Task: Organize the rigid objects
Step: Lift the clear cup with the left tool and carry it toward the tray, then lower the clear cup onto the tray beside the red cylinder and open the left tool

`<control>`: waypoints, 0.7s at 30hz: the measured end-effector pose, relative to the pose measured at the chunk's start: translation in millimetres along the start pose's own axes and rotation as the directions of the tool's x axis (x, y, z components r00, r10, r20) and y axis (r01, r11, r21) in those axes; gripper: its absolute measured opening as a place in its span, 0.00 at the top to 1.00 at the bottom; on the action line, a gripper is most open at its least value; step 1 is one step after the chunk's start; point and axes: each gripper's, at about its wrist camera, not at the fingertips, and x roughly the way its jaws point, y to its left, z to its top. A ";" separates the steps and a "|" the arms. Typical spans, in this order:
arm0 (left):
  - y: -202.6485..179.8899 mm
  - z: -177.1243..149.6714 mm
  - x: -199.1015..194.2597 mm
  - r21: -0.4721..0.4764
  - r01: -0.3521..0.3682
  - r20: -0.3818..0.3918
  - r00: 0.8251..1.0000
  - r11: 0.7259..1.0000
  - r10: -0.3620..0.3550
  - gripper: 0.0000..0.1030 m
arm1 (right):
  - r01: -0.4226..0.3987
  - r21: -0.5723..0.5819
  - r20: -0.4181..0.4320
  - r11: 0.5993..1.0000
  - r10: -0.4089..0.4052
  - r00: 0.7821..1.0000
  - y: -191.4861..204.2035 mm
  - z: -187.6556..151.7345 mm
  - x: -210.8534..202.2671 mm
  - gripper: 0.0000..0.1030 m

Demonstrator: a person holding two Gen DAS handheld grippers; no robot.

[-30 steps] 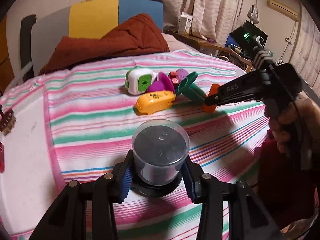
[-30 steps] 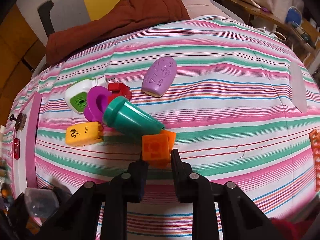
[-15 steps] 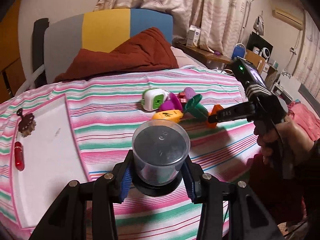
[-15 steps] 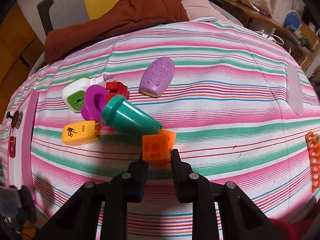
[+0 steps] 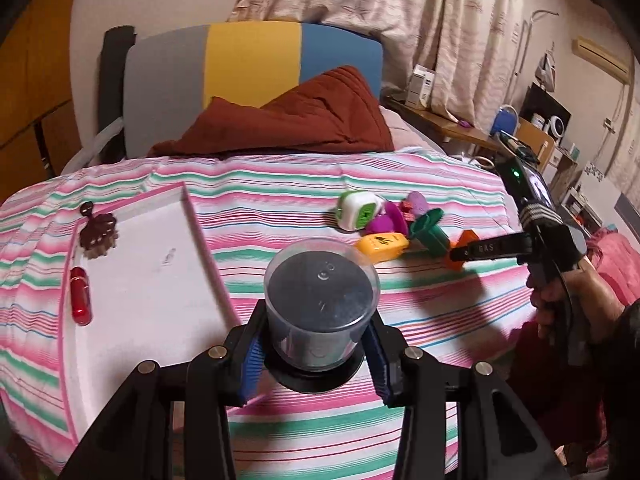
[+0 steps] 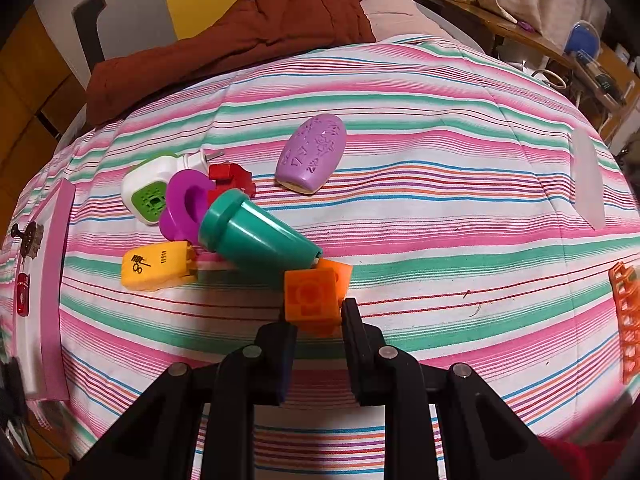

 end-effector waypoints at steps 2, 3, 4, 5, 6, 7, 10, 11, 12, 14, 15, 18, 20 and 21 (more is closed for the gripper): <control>8.0 0.1 -1.2 -0.017 -0.014 -0.002 1.000 1.000 0.014 0.57 | 0.000 -0.001 0.000 1.000 0.000 1.000 -0.6 -0.3 0.1 0.78; 11.4 -0.2 -2.1 -0.024 -0.018 -0.002 1.000 1.000 0.018 0.57 | 0.000 -0.001 0.001 1.000 0.000 1.000 -1.2 -0.3 0.3 0.78; 16.1 -0.8 -2.7 -0.033 -0.027 -0.004 1.000 0.999 0.026 0.57 | 0.001 -0.001 0.001 1.000 -0.001 1.000 -1.2 -0.3 0.2 0.78; 19.4 -1.4 -3.0 -0.039 -0.033 -0.005 0.999 0.999 0.033 0.57 | 0.002 -0.002 0.001 1.000 -0.002 1.000 -1.2 -0.2 0.2 0.78; 23.3 -2.3 -3.4 -0.049 -0.039 -0.007 0.999 0.998 0.038 0.57 | 0.004 -0.005 0.000 1.000 -0.004 1.000 -0.7 -0.2 0.1 0.78; 27.0 -2.9 -3.5 -0.058 -0.042 -0.010 0.999 0.997 0.041 0.57 | 0.005 -0.007 0.000 1.000 -0.005 1.000 -0.2 0.0 -0.2 0.78; 36.8 -5.0 -5.9 -0.078 -0.049 -0.012 0.999 0.996 0.048 0.57 | 0.008 -0.010 0.001 1.000 -0.008 1.000 0.1 -0.1 -0.6 0.78; 42.2 -5.7 -8.4 -0.089 -0.048 -0.011 0.999 0.995 0.047 0.57 | 0.007 -0.010 0.001 1.000 -0.007 1.000 0.0 -0.3 -0.9 0.78; 48.3 -6.8 -11.4 -0.100 -0.054 -0.008 0.999 0.994 0.054 0.57 | 0.007 -0.010 0.002 1.000 -0.007 1.000 -0.1 -0.3 -1.1 0.78; 59.8 -8.6 -16.8 -0.117 -0.075 -0.007 0.997 0.990 0.075 0.57 | 0.010 -0.014 0.002 1.000 -0.010 1.000 0.2 -0.2 -1.2 0.78; 69.3 -10.2 -20.9 -0.137 -0.083 -0.008 0.997 0.987 0.082 0.57 | 0.010 -0.016 0.002 1.000 -0.010 1.000 0.0 -0.3 -1.1 0.78; 99.9 -15.6 -31.3 -0.206 -0.107 -0.017 0.994 0.973 0.106 0.57 | 0.012 -0.019 0.004 1.000 -0.012 1.000 1.0 -1.2 -1.9 0.78; 124.7 -21.4 -36.2 -0.265 -0.134 -0.038 0.991 0.955 0.129 0.57 | 0.012 -0.028 0.003 1.000 -0.012 1.000 2.3 -1.7 -1.9 0.78; 135.7 -24.7 -37.6 -0.291 -0.148 -0.048 0.989 0.945 0.140 0.57 | 0.013 -0.032 0.004 0.999 -0.013 1.000 3.0 -1.8 -1.7 0.78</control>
